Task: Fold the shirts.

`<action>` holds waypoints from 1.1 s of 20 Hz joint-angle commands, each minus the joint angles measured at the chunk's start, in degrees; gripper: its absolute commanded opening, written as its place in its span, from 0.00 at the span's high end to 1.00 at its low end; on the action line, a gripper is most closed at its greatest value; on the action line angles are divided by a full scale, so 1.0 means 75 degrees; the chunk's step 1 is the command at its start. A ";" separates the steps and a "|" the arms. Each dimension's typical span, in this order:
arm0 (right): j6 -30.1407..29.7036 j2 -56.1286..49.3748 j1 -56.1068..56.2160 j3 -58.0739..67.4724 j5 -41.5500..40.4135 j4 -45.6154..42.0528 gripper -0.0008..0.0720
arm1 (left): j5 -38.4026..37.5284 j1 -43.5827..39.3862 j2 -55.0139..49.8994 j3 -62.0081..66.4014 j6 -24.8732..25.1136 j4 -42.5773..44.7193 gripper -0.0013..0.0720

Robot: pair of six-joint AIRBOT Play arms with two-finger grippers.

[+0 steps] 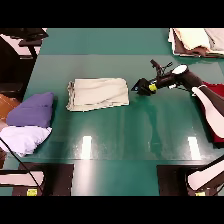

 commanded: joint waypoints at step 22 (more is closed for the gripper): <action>0.1638 0.1894 -0.3069 0.2311 0.0437 -0.3736 0.97 | 0.0210 -0.2699 -0.0006 -0.0090 0.0452 -0.0061 0.94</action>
